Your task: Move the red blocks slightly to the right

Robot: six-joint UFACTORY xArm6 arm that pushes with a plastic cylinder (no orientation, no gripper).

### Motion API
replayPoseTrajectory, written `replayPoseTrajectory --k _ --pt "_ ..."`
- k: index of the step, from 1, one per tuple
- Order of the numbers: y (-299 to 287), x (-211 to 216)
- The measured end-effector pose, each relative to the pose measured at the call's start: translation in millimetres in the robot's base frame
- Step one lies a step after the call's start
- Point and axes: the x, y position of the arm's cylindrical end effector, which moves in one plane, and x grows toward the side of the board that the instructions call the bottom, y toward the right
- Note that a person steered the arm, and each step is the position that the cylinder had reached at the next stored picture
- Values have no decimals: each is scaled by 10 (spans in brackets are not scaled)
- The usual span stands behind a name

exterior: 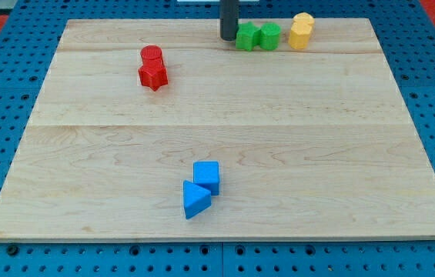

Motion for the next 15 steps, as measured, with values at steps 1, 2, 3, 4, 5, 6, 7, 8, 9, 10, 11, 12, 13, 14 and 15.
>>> replayPoseTrajectory --k 1,2,3,4,5,6,7,8,9,10,11,12,13,14,15 --pt "211 21" --pt "94 97" --pt "-78 487" --pt "-182 1075" --pt "-764 1391" --pt "-1428 1287" --pt "-1866 965" --pt "-1866 806" --pt "-1986 749" --pt "-2349 694" --pt "-2127 479" --pt "-1414 396" --pt "-1372 473" --pt "-1500 780" --pt "-1361 860"
